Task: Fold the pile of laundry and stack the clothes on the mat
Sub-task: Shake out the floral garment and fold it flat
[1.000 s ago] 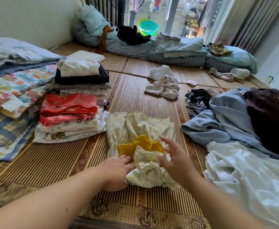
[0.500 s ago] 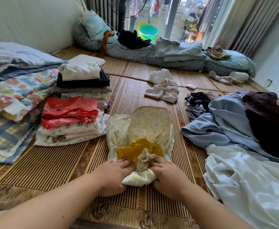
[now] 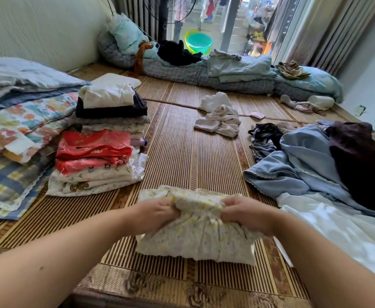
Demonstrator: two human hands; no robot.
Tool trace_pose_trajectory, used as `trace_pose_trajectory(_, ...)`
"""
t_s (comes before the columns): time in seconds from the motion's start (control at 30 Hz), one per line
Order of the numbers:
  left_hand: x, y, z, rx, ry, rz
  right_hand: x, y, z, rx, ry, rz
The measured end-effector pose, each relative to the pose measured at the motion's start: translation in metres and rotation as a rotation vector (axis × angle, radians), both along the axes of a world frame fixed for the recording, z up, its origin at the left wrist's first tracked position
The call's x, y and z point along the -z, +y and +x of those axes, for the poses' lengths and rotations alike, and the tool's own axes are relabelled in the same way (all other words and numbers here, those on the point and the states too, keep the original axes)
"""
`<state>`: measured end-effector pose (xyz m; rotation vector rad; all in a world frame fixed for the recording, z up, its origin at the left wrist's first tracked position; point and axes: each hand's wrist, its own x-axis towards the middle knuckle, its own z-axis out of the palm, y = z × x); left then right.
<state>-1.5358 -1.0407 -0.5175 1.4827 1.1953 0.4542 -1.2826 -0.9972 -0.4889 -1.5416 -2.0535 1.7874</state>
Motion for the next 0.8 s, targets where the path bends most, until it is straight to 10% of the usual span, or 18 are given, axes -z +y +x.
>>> trace_pose_trajectory(0.23,0.008,0.042,0.023,-0.442,0.409,0.166,0.019,0.053,-0.022,0.292,-0.422,0.593)
trace_pose_trajectory(0.4,0.04,0.014,0.029,-0.084,0.751,0.565,0.045,0.009,-0.028,0.123,-0.385,0.945)
trace_pose_trajectory(0.8,0.07,0.055,0.035,0.124,1.004,0.177,0.087,0.036,-0.046,-0.114,-0.715,0.527)
